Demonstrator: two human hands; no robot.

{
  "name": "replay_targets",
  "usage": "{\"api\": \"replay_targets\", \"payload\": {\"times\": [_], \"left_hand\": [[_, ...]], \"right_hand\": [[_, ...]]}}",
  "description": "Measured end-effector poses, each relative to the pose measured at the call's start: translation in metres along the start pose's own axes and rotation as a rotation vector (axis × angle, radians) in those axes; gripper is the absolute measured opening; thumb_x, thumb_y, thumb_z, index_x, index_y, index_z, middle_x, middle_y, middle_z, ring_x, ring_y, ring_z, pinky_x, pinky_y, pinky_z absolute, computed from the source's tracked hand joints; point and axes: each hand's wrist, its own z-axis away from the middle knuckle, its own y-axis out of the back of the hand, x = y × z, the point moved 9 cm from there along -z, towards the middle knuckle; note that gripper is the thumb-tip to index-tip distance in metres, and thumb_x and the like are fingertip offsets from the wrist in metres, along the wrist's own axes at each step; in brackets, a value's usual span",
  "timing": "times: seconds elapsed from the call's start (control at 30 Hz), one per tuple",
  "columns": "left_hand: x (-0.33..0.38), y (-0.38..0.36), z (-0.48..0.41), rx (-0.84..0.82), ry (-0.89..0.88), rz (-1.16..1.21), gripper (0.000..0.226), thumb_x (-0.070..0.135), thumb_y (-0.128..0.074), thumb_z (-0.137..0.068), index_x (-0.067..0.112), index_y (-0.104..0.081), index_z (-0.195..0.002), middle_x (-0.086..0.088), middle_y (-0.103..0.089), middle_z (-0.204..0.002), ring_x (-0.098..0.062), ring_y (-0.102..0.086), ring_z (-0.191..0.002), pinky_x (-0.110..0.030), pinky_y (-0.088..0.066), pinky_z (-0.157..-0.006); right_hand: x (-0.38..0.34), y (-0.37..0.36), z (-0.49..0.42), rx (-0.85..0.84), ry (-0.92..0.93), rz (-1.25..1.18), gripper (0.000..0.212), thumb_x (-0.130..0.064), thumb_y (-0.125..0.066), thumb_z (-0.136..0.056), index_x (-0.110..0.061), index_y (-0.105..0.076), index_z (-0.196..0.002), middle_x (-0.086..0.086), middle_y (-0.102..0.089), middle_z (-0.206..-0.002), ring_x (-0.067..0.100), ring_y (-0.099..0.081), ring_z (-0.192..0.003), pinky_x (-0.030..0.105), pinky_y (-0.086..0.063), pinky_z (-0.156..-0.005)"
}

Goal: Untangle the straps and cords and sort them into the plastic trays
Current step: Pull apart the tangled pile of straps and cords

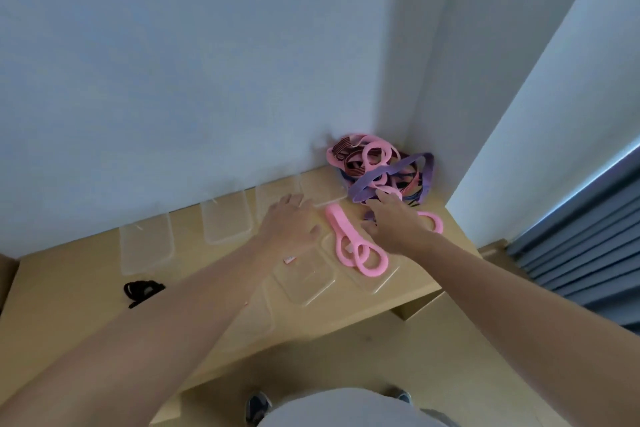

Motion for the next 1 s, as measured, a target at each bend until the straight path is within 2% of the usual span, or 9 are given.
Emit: {"api": "replay_targets", "payload": {"times": [0.1,0.17,0.4,0.57,0.67,0.73,0.8,0.9,1.0], "left_hand": [[0.04,0.0,-0.018,0.007,0.026,0.071,0.059,0.044,-0.052,-0.098,0.018,-0.041,-0.15,-0.009,-0.039,-0.156,-0.03,-0.034,-0.144,-0.044,-0.035,-0.112],[0.059,-0.002,-0.027,0.003,0.044,0.136,0.056,0.042,-0.052,-0.099,0.019,-0.042,-0.149,-0.008,-0.043,-0.152,-0.031,-0.037,-0.141,-0.044,-0.039,-0.109],[0.082,-0.005,-0.047,0.03,0.112,0.31,0.042,0.029,-0.056,-0.097,0.007,-0.053,-0.133,-0.016,-0.055,-0.124,-0.038,-0.054,-0.116,-0.046,-0.049,-0.093],[0.083,0.007,-0.077,0.13,0.107,0.395,0.018,0.016,-0.063,-0.088,0.005,-0.062,-0.102,-0.009,-0.057,-0.092,-0.038,-0.059,-0.094,-0.038,-0.044,-0.072],[0.092,0.016,-0.105,0.133,0.1,0.446,0.013,0.016,-0.064,-0.086,0.01,-0.062,-0.098,-0.008,-0.058,-0.086,-0.034,-0.059,-0.087,-0.033,-0.035,-0.065],[0.102,0.021,-0.127,0.111,0.08,0.451,0.009,0.015,-0.062,-0.087,0.009,-0.059,-0.092,-0.004,-0.056,-0.082,-0.034,-0.057,-0.081,-0.034,-0.033,-0.062],[0.112,0.025,-0.148,0.091,0.078,0.425,0.018,0.02,-0.062,-0.091,0.007,-0.062,-0.102,-0.003,-0.057,-0.09,-0.029,-0.056,-0.082,-0.035,-0.038,-0.065],[0.119,0.018,-0.173,0.03,0.105,0.376,0.022,0.029,-0.064,-0.089,0.009,-0.063,-0.099,-0.006,-0.061,-0.097,-0.03,-0.059,-0.088,-0.036,-0.042,-0.066],[0.119,0.008,-0.191,-0.011,0.124,0.317,0.023,0.033,-0.067,-0.084,0.018,-0.051,-0.077,-0.003,-0.056,-0.086,-0.027,-0.054,-0.077,-0.033,-0.038,-0.061]], "right_hand": [[0.04,0.009,0.006,0.006,0.008,-0.015,0.029,-0.036,-0.052,-0.096,-0.014,-0.061,-0.113,0.003,-0.049,-0.132,0.026,-0.053,-0.111,0.041,-0.049,-0.081],[0.06,0.013,0.01,-0.018,0.001,-0.027,0.026,-0.032,-0.052,-0.097,-0.013,-0.059,-0.114,0.003,-0.052,-0.125,0.026,-0.054,-0.101,0.036,-0.043,-0.073],[0.088,0.018,0.002,-0.054,-0.007,-0.172,0.033,-0.027,-0.052,-0.1,-0.007,-0.059,-0.126,0.012,-0.06,-0.126,0.033,-0.058,-0.111,0.044,-0.05,-0.089],[0.089,0.016,-0.014,-0.036,-0.057,-0.331,0.029,-0.027,-0.053,-0.099,-0.007,-0.062,-0.117,0.011,-0.066,-0.111,0.03,-0.062,-0.099,0.04,-0.052,-0.081],[0.095,0.011,-0.024,-0.064,-0.1,-0.454,0.032,-0.029,-0.055,-0.098,-0.008,-0.064,-0.12,0.011,-0.065,-0.111,0.031,-0.061,-0.105,0.039,-0.051,-0.085],[0.101,0.009,-0.031,-0.102,-0.104,-0.486,0.033,-0.034,-0.054,-0.098,-0.019,-0.064,-0.126,0.001,-0.065,-0.109,0.023,-0.061,-0.099,0.035,-0.05,-0.078],[0.11,0.008,-0.038,-0.126,-0.106,-0.539,0.033,-0.036,-0.054,-0.098,-0.023,-0.064,-0.127,-0.007,-0.064,-0.103,0.016,-0.06,-0.094,0.029,-0.046,-0.071],[0.118,0.007,-0.049,-0.137,-0.116,-0.579,0.021,-0.029,-0.055,-0.099,-0.023,-0.07,-0.113,-0.007,-0.067,-0.104,0.018,-0.061,-0.101,0.031,-0.046,-0.081],[0.122,0.01,-0.059,-0.122,-0.143,-0.666,0.022,-0.033,-0.057,-0.094,-0.026,-0.061,-0.074,-0.008,-0.058,-0.076,0.025,-0.053,-0.082,0.025,-0.038,-0.064]]}}
